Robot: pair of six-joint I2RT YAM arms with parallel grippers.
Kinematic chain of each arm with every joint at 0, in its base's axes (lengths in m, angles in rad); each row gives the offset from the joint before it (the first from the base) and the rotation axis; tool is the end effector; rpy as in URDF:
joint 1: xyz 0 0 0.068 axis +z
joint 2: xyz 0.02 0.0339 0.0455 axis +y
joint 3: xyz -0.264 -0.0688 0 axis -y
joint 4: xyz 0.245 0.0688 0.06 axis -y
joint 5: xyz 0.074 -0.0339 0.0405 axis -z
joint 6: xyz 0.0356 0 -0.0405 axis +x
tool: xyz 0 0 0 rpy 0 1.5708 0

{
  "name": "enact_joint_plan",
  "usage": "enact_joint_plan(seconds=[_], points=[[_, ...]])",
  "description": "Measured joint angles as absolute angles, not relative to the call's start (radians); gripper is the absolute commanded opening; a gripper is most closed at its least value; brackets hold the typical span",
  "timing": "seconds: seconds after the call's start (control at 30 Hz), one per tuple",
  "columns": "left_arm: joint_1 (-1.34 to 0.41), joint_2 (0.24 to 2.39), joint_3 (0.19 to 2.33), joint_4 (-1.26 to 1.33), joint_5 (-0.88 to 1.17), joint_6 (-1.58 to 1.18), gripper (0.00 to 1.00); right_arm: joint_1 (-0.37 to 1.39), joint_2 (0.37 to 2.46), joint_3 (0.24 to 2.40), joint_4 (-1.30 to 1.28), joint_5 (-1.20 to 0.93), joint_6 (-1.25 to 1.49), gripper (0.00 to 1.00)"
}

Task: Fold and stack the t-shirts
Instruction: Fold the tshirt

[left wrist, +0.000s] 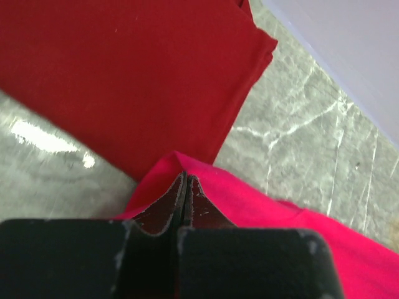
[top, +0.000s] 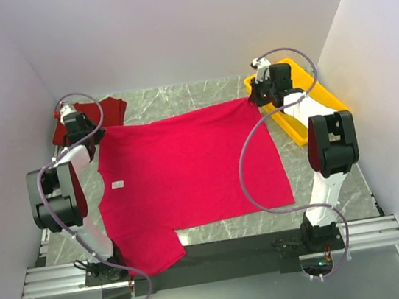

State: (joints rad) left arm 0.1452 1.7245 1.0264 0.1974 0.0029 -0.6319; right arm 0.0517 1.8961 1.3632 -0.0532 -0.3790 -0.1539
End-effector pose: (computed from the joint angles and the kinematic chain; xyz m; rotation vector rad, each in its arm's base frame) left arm 0.3788 0.0553 0.2103 -0.7884 1.9306 -0.3008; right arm 0.4338 0.0356 0.2316 -0.4343 2.0853 0.3478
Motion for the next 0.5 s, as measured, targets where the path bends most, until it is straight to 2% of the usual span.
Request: enact_joint_plan(seconds=[0.3, 0.5], points=[[0.142, 1.877, 1.198, 0.171, 0.003, -0.604, 0.0, 0.073, 2.028, 1.541, -0.083, -0.25, -0.147, 0.0], [0.142, 1.916, 1.228, 0.138, 0.003, -0.575, 0.01, 0.075, 2.073, 1.59, -0.121, -0.226, -0.162, 0.0]])
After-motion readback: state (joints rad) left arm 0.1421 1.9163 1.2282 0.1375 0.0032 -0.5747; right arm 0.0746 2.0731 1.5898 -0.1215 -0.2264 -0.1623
